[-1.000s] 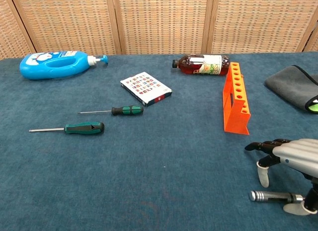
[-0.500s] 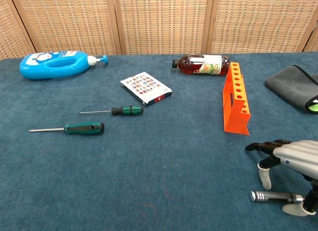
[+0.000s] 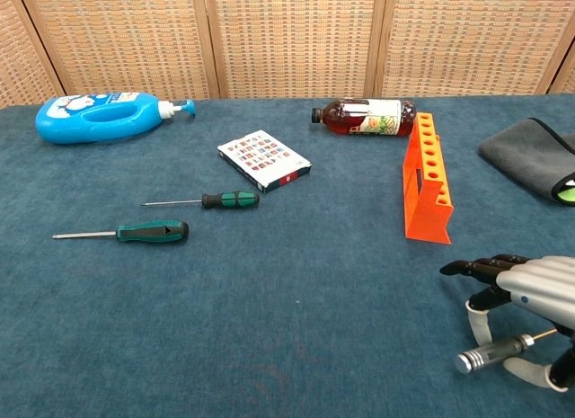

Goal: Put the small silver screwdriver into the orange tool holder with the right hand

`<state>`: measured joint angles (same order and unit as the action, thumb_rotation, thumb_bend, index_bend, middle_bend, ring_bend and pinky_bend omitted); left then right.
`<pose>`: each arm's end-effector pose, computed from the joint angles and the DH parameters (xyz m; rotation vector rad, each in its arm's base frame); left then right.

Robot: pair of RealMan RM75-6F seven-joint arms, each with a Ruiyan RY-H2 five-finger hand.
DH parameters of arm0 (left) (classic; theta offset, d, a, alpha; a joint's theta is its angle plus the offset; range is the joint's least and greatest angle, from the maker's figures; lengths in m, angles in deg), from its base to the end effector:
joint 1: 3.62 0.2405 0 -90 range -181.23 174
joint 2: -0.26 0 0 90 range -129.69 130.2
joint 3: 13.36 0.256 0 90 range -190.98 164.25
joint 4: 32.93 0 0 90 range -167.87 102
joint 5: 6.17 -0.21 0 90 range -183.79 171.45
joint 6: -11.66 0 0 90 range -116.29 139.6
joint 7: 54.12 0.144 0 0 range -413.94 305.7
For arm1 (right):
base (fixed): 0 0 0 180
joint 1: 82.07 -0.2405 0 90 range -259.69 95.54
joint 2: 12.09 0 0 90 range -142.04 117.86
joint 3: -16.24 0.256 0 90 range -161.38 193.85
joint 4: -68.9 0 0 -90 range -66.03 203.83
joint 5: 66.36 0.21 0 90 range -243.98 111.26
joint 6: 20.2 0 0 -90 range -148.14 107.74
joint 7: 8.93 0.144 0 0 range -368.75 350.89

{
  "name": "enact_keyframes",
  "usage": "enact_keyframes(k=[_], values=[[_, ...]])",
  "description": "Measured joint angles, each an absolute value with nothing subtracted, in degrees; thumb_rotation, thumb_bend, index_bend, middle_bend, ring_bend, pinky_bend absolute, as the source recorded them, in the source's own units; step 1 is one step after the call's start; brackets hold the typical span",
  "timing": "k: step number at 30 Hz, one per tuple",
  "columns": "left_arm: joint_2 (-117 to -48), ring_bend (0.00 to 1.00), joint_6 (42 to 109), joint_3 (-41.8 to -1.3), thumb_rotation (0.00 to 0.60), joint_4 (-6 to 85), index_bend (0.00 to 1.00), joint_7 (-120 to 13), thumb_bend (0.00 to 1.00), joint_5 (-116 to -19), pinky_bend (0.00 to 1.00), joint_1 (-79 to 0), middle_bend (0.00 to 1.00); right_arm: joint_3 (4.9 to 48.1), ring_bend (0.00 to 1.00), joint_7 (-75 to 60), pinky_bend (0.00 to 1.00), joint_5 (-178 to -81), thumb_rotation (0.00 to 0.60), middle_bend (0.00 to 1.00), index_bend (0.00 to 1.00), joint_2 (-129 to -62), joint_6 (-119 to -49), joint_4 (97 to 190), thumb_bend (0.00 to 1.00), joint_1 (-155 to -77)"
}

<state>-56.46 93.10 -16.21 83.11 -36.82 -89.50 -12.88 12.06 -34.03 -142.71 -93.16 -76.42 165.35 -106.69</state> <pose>-0.2278 0.1911 0.1596 -1.4913 -0.9062 -0.8999 -0.2286 -0.2090 -0.0159 2.0608 -1.0208 0.6440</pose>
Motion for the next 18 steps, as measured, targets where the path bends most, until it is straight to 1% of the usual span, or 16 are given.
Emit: enact_keyframes(k=[6, 10, 13, 18], values=[[-56.37, 0.00, 93.19, -16.19, 0.600, 83.20, 0.00, -37.06, 0.00, -89.52, 0.00, -12.84, 0.00, 12.51, 0.00, -31.76, 0.00, -144.79, 0.600, 0.00, 0.68, -91.94, -77.86, 167.01, 0.40, -106.70], [-56.29, 0.00, 93.04, -16.25, 0.600, 83.21, 0.00, -37.21, 0.00, -89.36, 0.00, -12.93, 0.00, 13.49, 0.00, -27.94, 0.00, -146.21, 0.600, 0.00, 0.68, -90.16, -78.87, 168.91, 0.40, -106.86], [-56.23, 0.00, 92.79, -16.23, 0.600, 83.22, 0.00, -37.31, 0.00, -89.27, 0.00, -13.04, 0.00, 14.74, 0.00, -23.78, 0.00, -146.94, 0.600, 0.00, 0.68, -88.04, -79.58, 170.95, 0.40, -107.11], [-56.15, 0.00, 92.77, -16.41, 0.600, 83.28, 0.00, -37.28, 0.00, -88.78, 0.00, -13.13, 0.00, 18.01, 0.00, -14.86, 0.00, -146.54, 0.600, 0.00, 0.68, -82.50, -80.24, 176.37, 0.41, -107.72]])
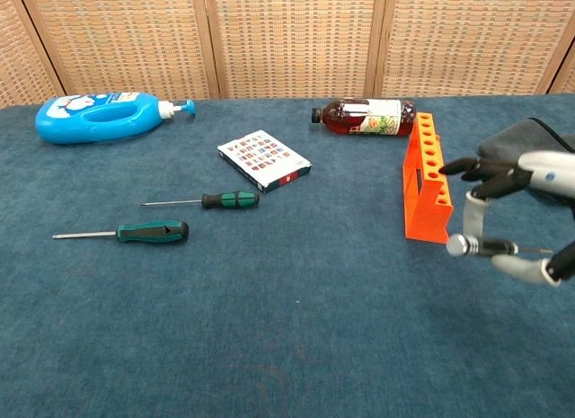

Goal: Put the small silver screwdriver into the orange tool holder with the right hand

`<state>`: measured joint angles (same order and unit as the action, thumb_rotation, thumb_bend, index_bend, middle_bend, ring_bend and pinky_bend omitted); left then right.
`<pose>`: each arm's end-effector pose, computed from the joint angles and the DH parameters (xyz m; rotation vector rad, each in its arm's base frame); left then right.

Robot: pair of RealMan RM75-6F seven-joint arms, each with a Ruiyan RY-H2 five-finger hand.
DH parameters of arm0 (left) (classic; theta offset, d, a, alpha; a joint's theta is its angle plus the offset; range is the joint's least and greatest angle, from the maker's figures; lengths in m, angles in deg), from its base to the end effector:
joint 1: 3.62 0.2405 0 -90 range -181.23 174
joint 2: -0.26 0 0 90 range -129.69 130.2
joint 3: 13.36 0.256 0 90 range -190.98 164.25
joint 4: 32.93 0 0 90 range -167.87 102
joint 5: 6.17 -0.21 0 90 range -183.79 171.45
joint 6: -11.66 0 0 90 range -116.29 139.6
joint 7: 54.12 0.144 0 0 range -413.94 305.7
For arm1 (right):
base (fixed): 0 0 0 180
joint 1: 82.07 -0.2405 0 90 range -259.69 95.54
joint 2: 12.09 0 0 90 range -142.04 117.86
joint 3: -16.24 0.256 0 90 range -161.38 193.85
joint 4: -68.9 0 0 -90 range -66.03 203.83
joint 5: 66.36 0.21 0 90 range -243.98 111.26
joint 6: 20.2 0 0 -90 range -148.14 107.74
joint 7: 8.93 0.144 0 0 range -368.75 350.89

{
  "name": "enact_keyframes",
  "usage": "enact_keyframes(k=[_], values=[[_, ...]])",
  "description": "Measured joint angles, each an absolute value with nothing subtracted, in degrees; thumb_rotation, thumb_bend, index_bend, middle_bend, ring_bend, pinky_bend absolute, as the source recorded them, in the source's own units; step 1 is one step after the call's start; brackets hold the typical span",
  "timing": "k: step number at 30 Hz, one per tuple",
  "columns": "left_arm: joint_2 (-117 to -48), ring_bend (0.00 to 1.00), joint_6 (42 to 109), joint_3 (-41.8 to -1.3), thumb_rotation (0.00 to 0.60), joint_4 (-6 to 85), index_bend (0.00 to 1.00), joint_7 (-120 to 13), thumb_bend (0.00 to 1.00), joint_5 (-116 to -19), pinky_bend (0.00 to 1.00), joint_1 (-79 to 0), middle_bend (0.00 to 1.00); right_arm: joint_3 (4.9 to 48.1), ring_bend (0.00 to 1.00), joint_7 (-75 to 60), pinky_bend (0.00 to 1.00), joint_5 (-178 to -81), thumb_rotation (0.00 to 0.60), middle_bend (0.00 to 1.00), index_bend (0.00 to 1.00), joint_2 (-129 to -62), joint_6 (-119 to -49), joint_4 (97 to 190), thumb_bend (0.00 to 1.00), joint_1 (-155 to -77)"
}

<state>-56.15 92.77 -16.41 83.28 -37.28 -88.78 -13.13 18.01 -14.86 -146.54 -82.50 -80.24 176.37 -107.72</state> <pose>-0.2282 0.1928 0.1607 -1.4861 -0.9168 -0.8993 -0.1879 -0.2360 0.0491 1.8638 -1.2247 1.0081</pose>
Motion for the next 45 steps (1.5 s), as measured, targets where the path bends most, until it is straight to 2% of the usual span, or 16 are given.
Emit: enact_keyframes(k=[6, 11, 17, 24, 29, 45], values=[[-56.20, 0.00, 92.91, -16.15, 0.600, 83.42, 0.00, -37.03, 0.00, -89.30, 0.00, -13.04, 0.00, 23.59, 0.00, -4.35, 0.00, -143.24, 0.600, 0.00, 0.68, -74.26, -79.80, 182.47, 0.42, -109.08], [-56.14, 0.00, 92.80, -16.07, 0.600, 83.57, 0.00, -37.19, 0.00, -89.55, 0.00, -13.10, 0.00, 29.63, 0.00, 5.77, 0.00, -135.68, 0.600, 0.00, 0.68, -70.87, -76.41, 184.83, 0.42, -111.73], [-56.16, 0.00, 93.69, -15.83, 0.600, 84.05, 0.00, -36.78, 0.00, -90.53, 0.00, -12.70, 0.00, 36.02, 0.00, 14.75, 0.00, -125.01, 0.600, 0.00, 0.68, -71.89, -70.30, 182.64, 0.42, -117.04], [-55.63, 0.00, 93.59, -15.79, 0.600, 84.28, 0.00, -37.64, 0.00, -90.47, 0.00, -12.61, 0.00, 39.94, 0.00, 22.53, 0.00, -118.47, 0.600, 0.00, 0.68, -75.46, -65.59, 178.03, 0.42, -120.11], [-55.11, 0.00, 93.67, -15.91, 0.600, 84.20, 0.00, -38.55, 0.00, -90.28, 0.00, -12.52, 0.00, 41.58, 0.00, 26.55, 0.00, -116.14, 0.600, 0.01, 0.68, -78.31, -64.48, 175.26, 0.43, -120.41], [-55.11, 0.00, 93.24, -15.63, 0.600, 84.25, 0.00, -38.33, 0.00, -90.47, 0.00, -12.54, 0.00, 40.95, 0.00, 25.33, 0.00, -116.44, 0.600, 0.01, 0.68, -81.87, -64.51, 173.40, 0.43, -120.40]])
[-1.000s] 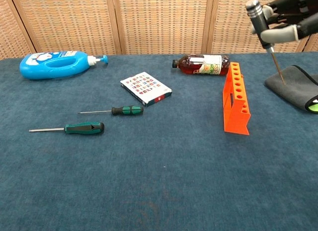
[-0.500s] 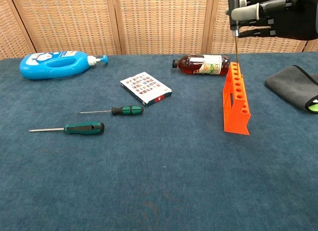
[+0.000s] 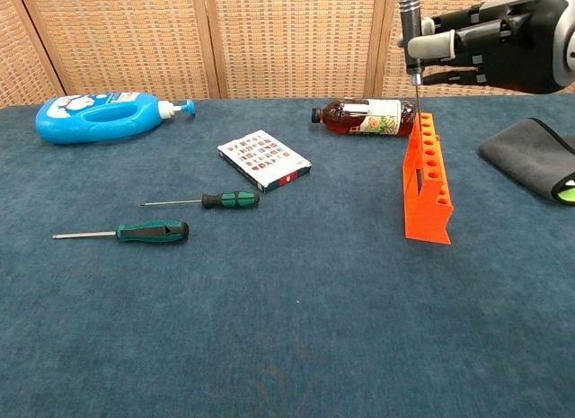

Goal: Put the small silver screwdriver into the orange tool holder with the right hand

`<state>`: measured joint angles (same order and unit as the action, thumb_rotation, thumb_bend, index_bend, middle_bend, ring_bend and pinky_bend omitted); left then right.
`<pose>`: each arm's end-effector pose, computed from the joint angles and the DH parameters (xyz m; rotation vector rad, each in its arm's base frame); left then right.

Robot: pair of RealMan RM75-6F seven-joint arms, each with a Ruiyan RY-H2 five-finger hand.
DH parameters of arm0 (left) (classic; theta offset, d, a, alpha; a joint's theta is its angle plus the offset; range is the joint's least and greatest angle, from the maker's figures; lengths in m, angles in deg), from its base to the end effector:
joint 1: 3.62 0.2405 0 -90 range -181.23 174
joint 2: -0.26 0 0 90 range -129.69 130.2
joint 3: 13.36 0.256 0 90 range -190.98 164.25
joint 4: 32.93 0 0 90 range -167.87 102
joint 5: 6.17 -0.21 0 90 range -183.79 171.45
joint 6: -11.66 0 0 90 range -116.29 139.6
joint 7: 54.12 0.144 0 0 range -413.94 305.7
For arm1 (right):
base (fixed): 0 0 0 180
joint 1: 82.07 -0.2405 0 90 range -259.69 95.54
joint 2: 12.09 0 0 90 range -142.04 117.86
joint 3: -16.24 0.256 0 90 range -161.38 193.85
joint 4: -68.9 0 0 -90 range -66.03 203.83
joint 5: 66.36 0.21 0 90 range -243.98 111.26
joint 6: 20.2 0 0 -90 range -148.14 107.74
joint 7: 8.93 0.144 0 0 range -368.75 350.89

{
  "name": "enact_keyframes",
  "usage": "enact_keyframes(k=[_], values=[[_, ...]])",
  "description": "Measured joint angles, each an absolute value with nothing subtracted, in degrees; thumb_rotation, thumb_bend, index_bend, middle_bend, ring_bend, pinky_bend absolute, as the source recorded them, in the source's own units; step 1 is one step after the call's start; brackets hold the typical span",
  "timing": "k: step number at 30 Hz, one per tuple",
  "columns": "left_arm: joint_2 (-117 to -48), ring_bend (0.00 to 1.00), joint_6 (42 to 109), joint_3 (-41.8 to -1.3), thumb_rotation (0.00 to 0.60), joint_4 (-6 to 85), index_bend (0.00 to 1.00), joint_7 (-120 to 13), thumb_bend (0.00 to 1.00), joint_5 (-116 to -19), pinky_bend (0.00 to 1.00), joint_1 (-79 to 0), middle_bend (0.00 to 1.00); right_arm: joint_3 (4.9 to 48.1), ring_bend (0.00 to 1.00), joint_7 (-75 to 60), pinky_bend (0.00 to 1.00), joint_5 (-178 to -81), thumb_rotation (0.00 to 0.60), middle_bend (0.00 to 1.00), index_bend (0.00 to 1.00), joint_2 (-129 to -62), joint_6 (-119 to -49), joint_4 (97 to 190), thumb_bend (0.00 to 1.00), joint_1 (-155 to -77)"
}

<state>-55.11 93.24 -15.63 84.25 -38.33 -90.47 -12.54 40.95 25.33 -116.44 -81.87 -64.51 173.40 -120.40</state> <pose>-0.2251 0.1872 0.1634 -1.4946 -0.9239 -0.9161 -0.1204 -0.3546 0.0816 1.1417 -2.0843 1.5082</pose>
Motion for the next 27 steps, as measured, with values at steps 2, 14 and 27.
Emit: enact_keyframes(k=[2, 14, 27], values=[[-55.12, 0.00, 93.22, -15.69, 0.600, 84.24, 0.00, -38.32, 0.00, -90.33, 0.00, -12.57, 0.00, 40.94, 0.00, 24.80, 0.00, -116.27, 0.600, 0.01, 0.68, -82.23, -64.63, 173.06, 0.43, -120.57], [-54.97, 0.00, 92.74, -15.88, 0.600, 84.25, 0.00, -38.39, 0.00, -89.71, 0.00, -12.83, 0.00, 41.50, 0.00, 25.86, 0.00, -115.50, 0.600, 0.01, 0.68, -84.15, -65.23, 171.14, 0.43, -119.84], [-55.27, 0.00, 92.54, -15.82, 0.600, 84.39, 0.00, -37.57, 0.00, -89.42, 0.00, -12.96, 0.00, 41.05, 0.00, 28.45, 0.00, -119.49, 0.600, 0.02, 0.68, -86.54, -65.26, 168.90, 0.43, -117.88]])
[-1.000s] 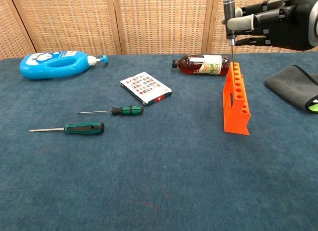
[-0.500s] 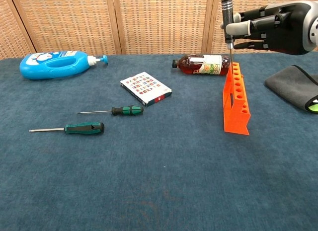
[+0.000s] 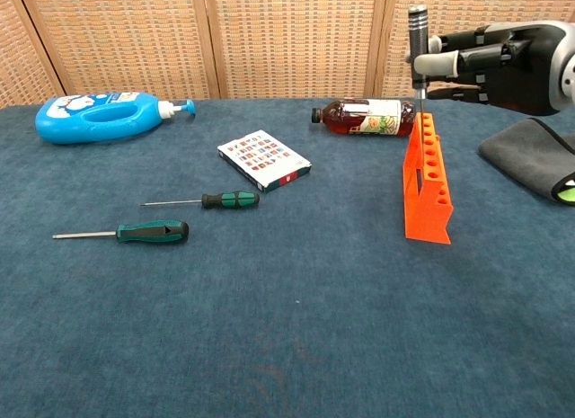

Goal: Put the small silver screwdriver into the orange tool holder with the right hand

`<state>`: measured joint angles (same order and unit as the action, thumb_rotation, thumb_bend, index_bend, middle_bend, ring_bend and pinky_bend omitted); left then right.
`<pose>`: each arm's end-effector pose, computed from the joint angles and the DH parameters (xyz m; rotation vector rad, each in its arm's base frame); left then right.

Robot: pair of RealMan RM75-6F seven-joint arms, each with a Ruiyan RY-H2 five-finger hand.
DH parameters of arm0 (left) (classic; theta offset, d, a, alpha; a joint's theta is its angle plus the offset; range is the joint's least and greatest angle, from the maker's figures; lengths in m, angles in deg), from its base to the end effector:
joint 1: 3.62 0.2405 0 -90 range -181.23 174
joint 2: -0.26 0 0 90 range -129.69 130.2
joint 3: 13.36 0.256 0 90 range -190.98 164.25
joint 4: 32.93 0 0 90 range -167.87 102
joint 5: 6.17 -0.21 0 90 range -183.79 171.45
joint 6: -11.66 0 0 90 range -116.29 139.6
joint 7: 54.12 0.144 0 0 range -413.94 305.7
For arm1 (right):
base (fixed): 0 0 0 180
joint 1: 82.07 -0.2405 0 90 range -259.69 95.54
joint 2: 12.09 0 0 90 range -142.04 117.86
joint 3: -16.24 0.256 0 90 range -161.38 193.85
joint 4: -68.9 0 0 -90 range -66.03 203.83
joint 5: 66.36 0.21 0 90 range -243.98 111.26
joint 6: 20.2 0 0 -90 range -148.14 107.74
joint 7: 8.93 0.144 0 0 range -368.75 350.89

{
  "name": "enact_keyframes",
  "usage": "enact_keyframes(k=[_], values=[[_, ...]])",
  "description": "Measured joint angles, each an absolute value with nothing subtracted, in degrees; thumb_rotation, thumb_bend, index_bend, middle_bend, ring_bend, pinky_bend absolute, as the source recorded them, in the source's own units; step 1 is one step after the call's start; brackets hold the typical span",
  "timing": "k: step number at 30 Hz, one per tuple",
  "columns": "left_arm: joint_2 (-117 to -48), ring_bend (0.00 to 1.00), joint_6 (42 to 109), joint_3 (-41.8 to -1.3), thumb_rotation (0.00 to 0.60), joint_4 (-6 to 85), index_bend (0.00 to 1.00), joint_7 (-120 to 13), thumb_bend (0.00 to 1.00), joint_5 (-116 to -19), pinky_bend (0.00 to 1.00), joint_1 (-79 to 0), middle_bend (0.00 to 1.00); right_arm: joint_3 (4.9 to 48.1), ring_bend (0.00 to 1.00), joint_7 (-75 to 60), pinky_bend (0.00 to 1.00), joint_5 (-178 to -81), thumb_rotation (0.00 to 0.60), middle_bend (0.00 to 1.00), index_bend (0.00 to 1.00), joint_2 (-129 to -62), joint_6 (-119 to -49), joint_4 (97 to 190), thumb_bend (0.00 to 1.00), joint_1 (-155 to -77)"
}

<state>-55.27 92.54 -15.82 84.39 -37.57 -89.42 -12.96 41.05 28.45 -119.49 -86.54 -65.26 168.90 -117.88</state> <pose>-0.2253 0.1894 0.1616 -1.4981 -0.9288 -0.9010 -0.1387 -0.3557 0.0660 1.0515 -2.1101 1.5409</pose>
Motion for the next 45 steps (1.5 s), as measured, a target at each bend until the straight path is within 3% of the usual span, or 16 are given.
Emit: enact_keyframes(k=[45], values=[[-55.59, 0.00, 92.07, -15.94, 0.600, 84.27, 0.00, -37.02, 0.00, -88.58, 0.00, -13.40, 0.00, 40.73, 0.00, 34.47, 0.00, -124.86, 0.600, 0.03, 0.69, -88.76, -62.66, 163.63, 0.43, -115.14]])
